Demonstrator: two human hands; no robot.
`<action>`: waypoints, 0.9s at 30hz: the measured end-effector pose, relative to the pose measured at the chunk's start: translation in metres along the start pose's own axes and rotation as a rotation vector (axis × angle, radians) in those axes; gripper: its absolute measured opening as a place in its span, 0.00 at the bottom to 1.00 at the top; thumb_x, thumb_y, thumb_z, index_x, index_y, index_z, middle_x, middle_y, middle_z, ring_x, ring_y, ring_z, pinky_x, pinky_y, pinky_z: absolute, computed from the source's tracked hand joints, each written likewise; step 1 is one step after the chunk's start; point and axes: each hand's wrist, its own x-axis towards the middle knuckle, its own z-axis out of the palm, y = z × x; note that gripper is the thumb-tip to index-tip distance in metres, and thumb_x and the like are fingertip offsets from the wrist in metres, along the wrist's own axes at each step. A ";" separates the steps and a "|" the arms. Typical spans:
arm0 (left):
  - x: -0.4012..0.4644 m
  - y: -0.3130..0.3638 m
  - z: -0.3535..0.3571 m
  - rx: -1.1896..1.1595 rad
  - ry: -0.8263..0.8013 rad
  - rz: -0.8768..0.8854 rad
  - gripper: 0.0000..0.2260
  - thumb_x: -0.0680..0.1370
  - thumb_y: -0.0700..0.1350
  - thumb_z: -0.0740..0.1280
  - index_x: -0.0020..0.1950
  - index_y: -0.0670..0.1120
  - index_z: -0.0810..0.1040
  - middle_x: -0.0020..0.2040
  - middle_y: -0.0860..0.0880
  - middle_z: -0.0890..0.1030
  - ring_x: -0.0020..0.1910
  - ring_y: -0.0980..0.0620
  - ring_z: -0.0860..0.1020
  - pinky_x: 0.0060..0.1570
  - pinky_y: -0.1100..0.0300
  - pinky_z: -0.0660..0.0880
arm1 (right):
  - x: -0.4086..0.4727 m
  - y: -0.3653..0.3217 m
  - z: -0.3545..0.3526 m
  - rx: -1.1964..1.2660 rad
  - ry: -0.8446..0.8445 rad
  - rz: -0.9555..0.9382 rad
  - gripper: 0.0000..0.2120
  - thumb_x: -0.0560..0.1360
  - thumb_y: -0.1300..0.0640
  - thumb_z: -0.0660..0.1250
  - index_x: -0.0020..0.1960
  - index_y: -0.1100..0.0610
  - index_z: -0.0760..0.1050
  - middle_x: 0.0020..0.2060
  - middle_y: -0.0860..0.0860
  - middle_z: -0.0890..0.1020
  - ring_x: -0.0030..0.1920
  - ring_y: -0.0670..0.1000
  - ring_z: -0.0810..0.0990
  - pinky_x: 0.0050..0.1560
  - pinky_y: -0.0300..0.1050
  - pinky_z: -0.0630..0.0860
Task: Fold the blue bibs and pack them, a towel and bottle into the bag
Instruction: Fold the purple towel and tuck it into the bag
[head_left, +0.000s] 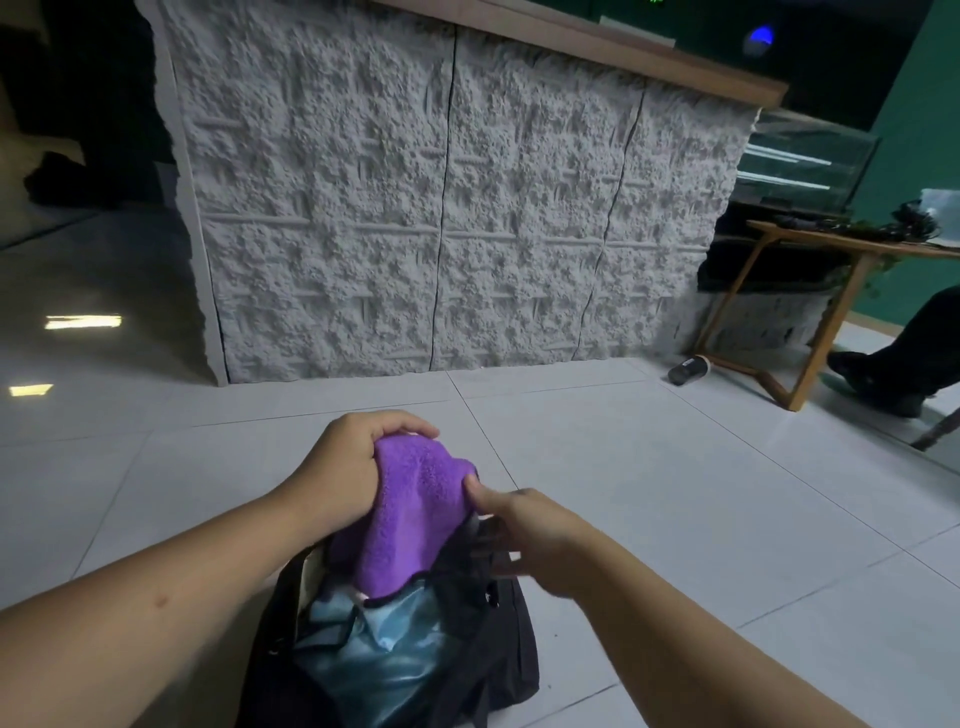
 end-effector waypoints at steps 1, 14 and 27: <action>0.001 0.001 0.000 -0.021 0.012 0.006 0.25 0.74 0.28 0.68 0.47 0.60 0.87 0.47 0.56 0.87 0.49 0.55 0.85 0.52 0.59 0.79 | 0.001 0.004 0.005 0.063 -0.047 0.007 0.37 0.70 0.32 0.73 0.59 0.66 0.81 0.49 0.56 0.86 0.49 0.56 0.86 0.61 0.56 0.80; -0.014 -0.004 -0.015 0.133 0.100 -0.004 0.23 0.72 0.29 0.71 0.41 0.60 0.84 0.41 0.63 0.85 0.44 0.63 0.82 0.46 0.63 0.75 | -0.005 -0.012 0.012 0.451 -0.135 -0.184 0.07 0.78 0.59 0.72 0.50 0.62 0.78 0.47 0.62 0.82 0.45 0.58 0.82 0.47 0.51 0.82; -0.018 -0.004 -0.011 0.002 0.063 -0.006 0.26 0.74 0.27 0.68 0.44 0.62 0.85 0.43 0.58 0.86 0.43 0.60 0.83 0.46 0.62 0.76 | -0.003 0.000 0.024 0.606 -0.244 -0.089 0.17 0.74 0.60 0.74 0.60 0.67 0.77 0.48 0.60 0.83 0.48 0.59 0.82 0.49 0.51 0.82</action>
